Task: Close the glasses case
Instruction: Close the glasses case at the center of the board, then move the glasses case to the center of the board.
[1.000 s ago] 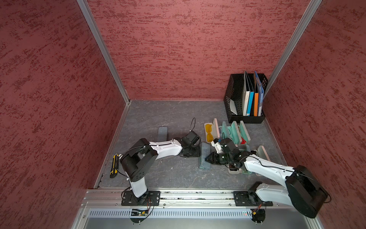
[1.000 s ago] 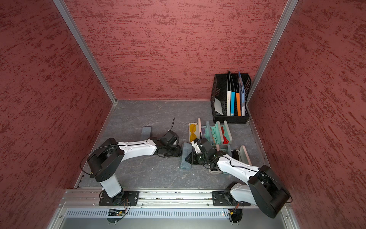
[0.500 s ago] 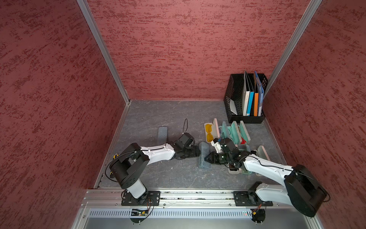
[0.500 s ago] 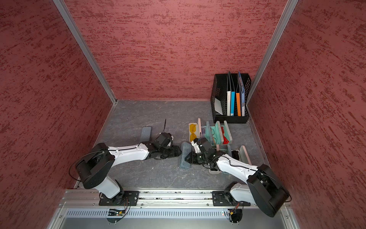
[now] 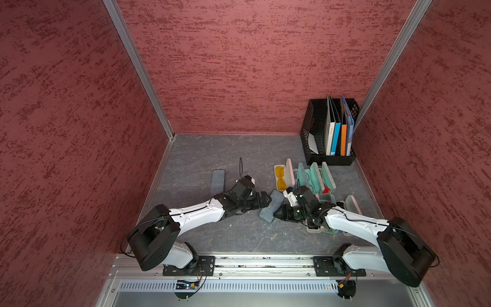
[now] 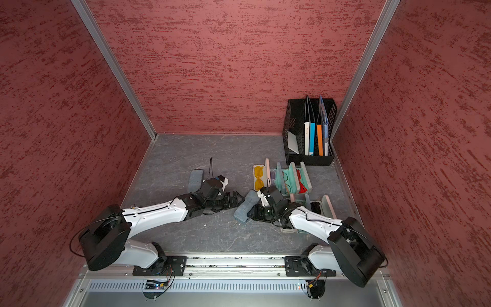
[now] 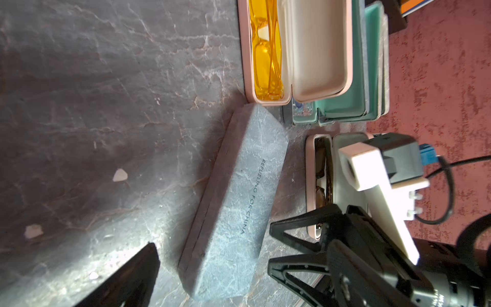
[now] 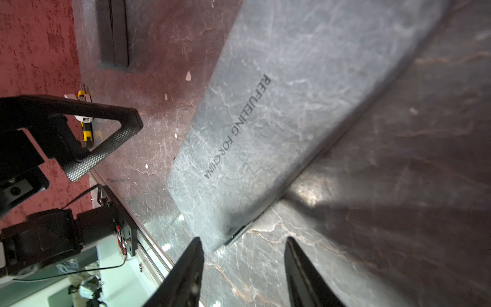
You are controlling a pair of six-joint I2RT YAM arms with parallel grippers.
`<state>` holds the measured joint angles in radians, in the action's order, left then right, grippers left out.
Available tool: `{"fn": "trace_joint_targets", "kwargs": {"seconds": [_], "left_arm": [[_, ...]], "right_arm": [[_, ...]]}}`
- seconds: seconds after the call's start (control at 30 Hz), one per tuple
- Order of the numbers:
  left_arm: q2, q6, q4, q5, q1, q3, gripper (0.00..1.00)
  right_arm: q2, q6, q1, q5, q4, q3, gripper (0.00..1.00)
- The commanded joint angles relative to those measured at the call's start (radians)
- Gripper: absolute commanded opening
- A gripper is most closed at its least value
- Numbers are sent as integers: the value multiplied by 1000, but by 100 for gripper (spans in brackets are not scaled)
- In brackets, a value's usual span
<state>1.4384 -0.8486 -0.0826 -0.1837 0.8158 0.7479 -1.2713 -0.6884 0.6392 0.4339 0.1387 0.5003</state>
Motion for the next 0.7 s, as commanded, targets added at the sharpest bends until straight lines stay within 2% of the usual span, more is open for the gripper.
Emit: {"fn": "trace_joint_targets", "kwargs": {"seconds": [0.0,0.1,0.27,0.33,0.5,0.67], "left_arm": [[33,80,-178,69,34,101,100],[72,144,-301,98,43,181,100],[176,252,-459,137,77,333,100],[259,292,-547,172,103,422,100],[437,350,-666,229,162,595,100],[525,362,-701,237,183,665,100]], "right_arm": [[124,31,4,-74,110,15,67],[309,48,-8,-147,289,35,83],[651,30,-23,-238,565,64,97],[733,22,-25,-247,636,78,98],[813,7,-24,-241,711,96,98],[808,10,-24,-229,706,97,98]]}}
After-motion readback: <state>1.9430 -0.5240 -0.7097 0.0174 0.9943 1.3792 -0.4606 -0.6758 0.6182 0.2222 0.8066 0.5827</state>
